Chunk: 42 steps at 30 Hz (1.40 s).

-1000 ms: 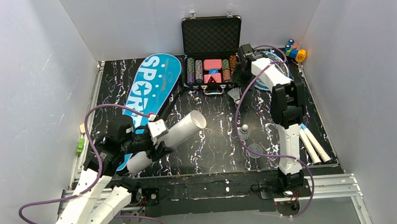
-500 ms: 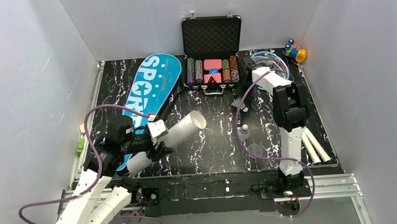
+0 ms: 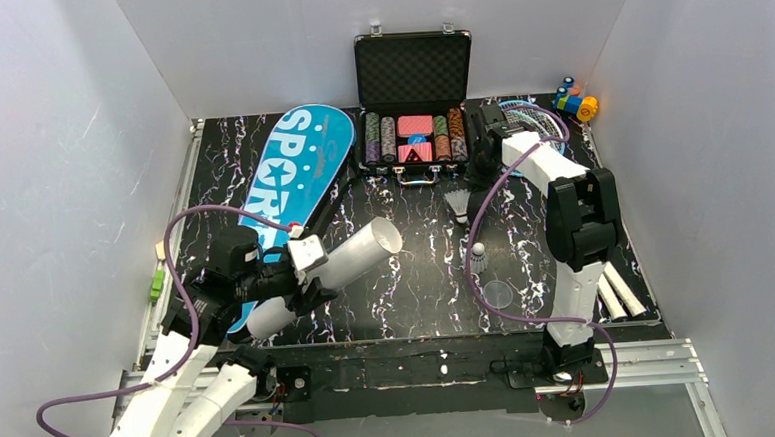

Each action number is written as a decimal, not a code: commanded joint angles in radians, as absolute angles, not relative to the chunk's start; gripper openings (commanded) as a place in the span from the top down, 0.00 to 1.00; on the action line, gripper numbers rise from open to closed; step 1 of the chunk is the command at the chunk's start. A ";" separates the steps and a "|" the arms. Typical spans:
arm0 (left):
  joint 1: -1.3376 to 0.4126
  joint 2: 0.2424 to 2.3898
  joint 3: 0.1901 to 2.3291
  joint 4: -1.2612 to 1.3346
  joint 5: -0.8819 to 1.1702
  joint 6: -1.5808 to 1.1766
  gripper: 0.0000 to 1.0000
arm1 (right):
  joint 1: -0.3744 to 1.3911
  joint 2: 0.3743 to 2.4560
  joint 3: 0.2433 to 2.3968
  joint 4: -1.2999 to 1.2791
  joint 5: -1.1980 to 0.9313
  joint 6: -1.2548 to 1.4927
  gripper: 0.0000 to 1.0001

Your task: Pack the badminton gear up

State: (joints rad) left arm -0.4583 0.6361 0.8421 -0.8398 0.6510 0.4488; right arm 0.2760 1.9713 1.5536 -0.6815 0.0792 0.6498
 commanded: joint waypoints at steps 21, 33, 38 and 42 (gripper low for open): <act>-0.457 0.604 0.813 -0.815 0.660 0.445 0.73 | 0.569 1.172 1.380 -0.504 -0.099 0.798 0.99; -0.457 0.597 0.808 -0.813 0.650 0.449 0.73 | 0.661 1.100 1.381 -0.447 -0.116 0.864 0.99; -0.457 0.614 0.821 -0.801 0.651 0.430 0.73 | 0.689 1.045 1.377 -0.423 -0.120 0.889 0.99; -0.457 0.627 0.828 -0.777 0.650 0.414 0.73 | 0.721 1.014 1.372 -0.403 -0.122 0.905 0.99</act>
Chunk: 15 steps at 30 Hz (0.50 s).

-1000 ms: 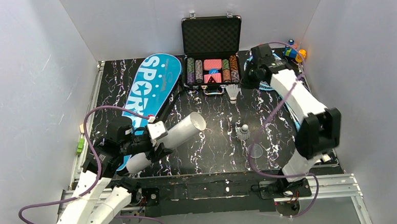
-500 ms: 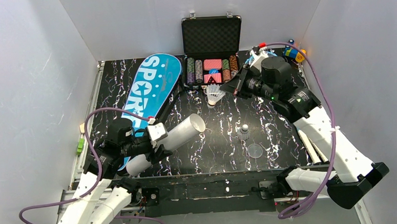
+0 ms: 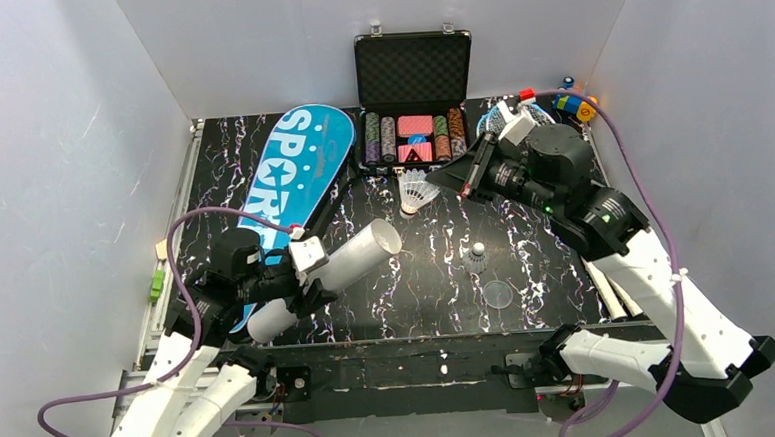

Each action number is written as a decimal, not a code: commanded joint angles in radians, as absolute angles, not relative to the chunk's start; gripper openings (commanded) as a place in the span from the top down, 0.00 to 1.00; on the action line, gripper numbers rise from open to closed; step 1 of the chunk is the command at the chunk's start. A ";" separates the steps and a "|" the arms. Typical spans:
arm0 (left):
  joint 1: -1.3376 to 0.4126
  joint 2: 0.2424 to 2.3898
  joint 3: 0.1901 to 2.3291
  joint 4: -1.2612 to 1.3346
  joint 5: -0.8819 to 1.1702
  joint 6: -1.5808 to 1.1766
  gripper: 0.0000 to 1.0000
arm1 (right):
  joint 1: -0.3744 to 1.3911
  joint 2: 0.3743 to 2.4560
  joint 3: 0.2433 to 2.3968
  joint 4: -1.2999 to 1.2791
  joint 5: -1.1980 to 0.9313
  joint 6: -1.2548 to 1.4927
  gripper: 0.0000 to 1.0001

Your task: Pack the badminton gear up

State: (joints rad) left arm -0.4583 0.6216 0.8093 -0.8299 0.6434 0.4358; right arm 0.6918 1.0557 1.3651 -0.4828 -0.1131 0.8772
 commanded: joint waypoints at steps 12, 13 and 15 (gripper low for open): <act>-0.457 0.647 0.846 -0.758 0.650 0.406 0.73 | 0.826 1.028 1.259 -0.310 -0.113 0.970 0.99; -0.457 0.647 0.849 -0.758 0.648 0.406 0.73 | 0.834 1.033 1.252 -0.301 -0.113 0.974 0.99; -0.457 0.647 0.852 -0.758 0.646 0.407 0.73 | 0.850 1.047 1.245 -0.294 -0.109 0.975 0.99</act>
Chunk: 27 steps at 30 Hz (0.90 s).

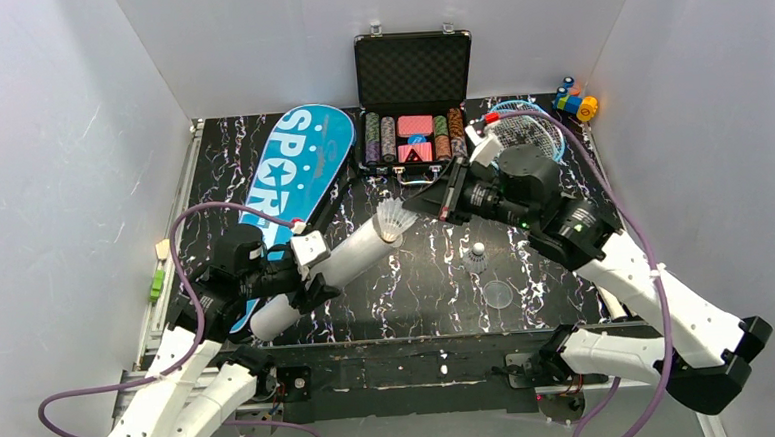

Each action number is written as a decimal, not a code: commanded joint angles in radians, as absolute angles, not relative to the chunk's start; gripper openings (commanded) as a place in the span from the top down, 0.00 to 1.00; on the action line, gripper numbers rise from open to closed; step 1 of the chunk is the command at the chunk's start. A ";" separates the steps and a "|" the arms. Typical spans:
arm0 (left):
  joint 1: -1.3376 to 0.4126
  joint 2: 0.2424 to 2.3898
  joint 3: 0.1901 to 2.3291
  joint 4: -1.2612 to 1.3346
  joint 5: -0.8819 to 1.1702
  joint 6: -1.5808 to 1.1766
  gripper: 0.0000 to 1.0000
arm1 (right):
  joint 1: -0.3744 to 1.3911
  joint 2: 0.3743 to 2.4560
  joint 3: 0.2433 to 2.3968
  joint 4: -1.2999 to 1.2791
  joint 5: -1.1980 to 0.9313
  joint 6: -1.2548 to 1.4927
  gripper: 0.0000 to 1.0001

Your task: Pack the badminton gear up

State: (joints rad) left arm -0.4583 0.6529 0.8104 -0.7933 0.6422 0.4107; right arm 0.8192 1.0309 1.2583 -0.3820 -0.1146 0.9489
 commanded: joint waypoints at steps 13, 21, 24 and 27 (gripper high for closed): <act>-0.457 0.647 0.862 -0.756 0.657 0.405 0.73 | 0.867 1.083 1.277 -0.441 -0.113 0.875 0.57; -0.457 0.654 0.870 -0.753 0.667 0.399 0.73 | 0.867 1.064 1.275 -0.478 -0.125 0.838 0.52; -0.457 0.656 0.876 -0.755 0.667 0.399 0.73 | 0.867 1.085 1.269 -0.468 -0.160 0.840 0.52; -0.457 0.654 0.881 -0.757 0.667 0.397 0.73 | 0.867 1.120 1.275 -0.462 -0.209 0.841 0.51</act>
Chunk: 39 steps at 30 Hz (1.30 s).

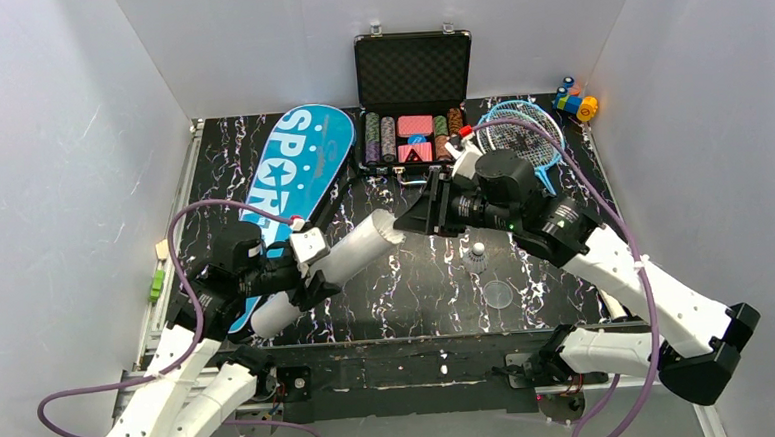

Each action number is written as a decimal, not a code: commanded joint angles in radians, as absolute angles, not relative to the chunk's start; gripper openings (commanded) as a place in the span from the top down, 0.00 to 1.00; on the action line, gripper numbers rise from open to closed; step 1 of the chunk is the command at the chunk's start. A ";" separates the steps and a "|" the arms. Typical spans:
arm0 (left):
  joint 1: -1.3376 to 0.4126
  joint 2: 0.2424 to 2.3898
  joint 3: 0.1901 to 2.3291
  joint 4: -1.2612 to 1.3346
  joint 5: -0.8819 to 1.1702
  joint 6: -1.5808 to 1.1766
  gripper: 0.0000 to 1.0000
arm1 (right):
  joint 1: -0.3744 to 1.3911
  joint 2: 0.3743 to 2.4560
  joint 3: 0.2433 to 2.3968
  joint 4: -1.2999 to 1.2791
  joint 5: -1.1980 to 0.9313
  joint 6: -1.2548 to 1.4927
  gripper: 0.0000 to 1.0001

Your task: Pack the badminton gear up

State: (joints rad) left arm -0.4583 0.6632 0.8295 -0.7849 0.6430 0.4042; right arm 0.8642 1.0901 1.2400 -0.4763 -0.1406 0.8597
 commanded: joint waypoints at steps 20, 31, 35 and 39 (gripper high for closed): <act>-0.457 0.629 0.856 -0.770 0.665 0.405 0.73 | 0.836 1.137 1.438 -0.560 -0.232 0.784 0.32; -0.457 0.642 0.863 -0.776 0.651 0.406 0.72 | 0.549 0.988 1.268 -0.776 -0.173 0.730 0.30; -0.457 0.647 0.870 -0.783 0.650 0.404 0.72 | 0.511 0.954 1.064 -0.755 -0.052 0.715 0.31; -0.457 0.654 0.884 -0.789 0.650 0.405 0.73 | 0.507 0.992 0.950 -0.724 0.058 0.705 0.31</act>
